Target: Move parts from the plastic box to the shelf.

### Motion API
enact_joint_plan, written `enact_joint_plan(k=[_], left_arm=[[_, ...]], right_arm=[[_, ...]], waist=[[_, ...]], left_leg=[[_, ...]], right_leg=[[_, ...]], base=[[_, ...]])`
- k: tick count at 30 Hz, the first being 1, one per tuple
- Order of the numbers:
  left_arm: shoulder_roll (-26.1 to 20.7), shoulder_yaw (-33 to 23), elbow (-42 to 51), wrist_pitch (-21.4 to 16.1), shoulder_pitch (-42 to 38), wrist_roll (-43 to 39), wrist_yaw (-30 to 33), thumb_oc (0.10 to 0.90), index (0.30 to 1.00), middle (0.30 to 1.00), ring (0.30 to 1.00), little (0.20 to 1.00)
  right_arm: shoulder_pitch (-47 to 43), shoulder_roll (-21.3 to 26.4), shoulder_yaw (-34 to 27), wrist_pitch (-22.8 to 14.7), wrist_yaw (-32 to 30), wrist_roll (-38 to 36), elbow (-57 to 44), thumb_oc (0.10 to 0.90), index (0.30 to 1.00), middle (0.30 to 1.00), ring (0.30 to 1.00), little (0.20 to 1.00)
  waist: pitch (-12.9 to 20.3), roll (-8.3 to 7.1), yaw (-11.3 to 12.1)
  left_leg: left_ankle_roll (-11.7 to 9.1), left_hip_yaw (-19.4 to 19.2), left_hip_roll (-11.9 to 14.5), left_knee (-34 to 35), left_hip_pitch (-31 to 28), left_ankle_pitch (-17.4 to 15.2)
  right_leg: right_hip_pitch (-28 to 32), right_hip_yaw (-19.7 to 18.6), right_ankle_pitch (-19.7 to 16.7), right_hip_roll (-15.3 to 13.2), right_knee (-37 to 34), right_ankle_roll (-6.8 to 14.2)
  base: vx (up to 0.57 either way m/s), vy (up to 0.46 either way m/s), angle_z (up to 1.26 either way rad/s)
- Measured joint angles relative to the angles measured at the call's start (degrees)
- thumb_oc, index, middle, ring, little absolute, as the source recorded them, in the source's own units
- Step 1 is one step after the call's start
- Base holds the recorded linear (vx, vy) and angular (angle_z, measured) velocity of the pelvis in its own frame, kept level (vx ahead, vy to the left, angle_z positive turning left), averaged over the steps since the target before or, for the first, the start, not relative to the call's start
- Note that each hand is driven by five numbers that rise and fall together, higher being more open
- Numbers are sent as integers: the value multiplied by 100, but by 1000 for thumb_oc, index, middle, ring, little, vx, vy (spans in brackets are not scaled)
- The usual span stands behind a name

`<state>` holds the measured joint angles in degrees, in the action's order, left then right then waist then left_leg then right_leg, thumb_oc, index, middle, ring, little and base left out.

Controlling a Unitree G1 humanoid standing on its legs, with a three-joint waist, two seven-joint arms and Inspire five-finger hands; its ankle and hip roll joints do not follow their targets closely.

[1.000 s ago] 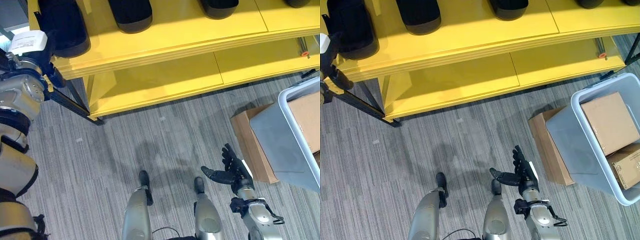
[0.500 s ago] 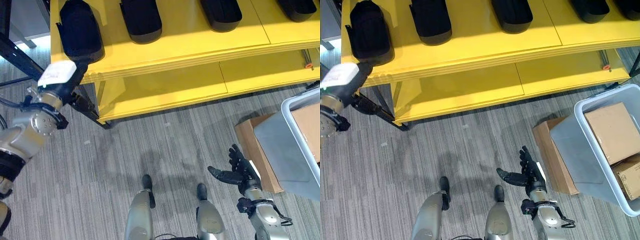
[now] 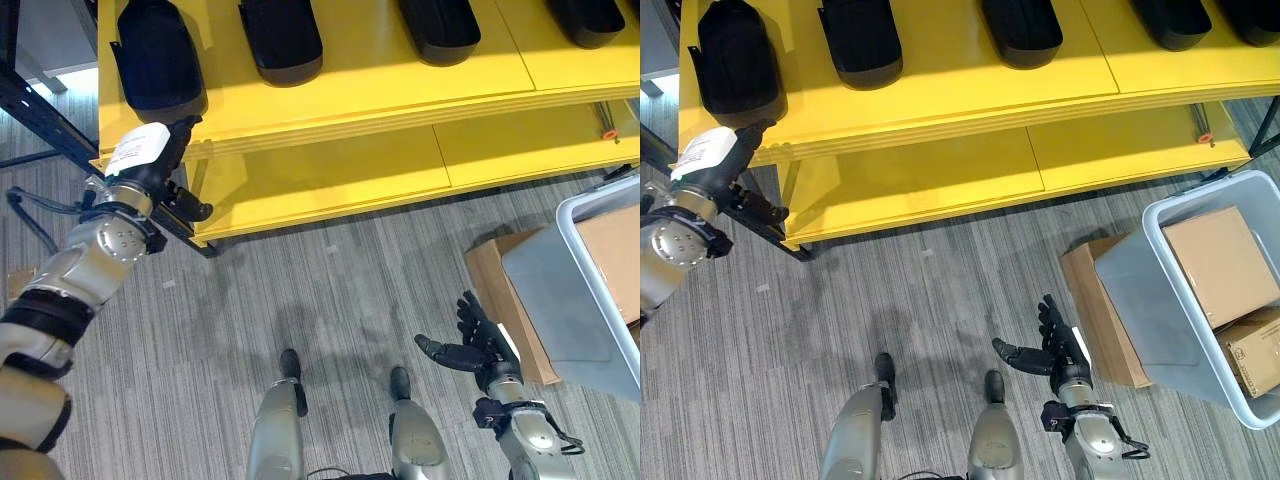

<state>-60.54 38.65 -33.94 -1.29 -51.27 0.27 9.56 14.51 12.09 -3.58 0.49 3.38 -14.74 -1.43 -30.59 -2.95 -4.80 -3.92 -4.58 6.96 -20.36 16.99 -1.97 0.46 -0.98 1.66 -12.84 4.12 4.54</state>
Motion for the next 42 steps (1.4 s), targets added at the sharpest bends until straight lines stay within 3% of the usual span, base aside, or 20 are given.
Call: enact_joint_plan(k=[14, 27, 42], left_arm=[[342, 731, -1047, -6, -1107, -3, -5, 900, 1000, 1000, 1000, 1000], [479, 1098, -1940, -42, -1389, -2, -34, 900, 1000, 1000, 1000, 1000], [578, 1202, -2074, -47, -1453, -3, -41, 900, 1000, 1000, 1000, 1000]], right_arm=[[68, -28, 83, -23, -20, 0, -15, 900, 1000, 1000, 1000, 1000], [63, -17, 118, -44, -41, 1, -67, 900, 1000, 1000, 1000, 1000], [86, 26, 225, -57, -49, 3, -65, 900, 1000, 1000, 1000, 1000]], waist=[[-2, -23, -124], [-2, -21, -162], [-2, -20, -220]], left_leg=[[42, -1, -6, 32, -10, 32], [23, -2, -9, 18, 92, 19], [54, -17, -26, -28, 201, 38]], right_leg=[[5, 4, 0, -3, -15, 0], [-99, -1, 2, -10, -6, -3], [-208, -6, 1, -35, 27, -1]], base=[[0, 0, 0], [0, 0, 0], [0, 0, 0]])
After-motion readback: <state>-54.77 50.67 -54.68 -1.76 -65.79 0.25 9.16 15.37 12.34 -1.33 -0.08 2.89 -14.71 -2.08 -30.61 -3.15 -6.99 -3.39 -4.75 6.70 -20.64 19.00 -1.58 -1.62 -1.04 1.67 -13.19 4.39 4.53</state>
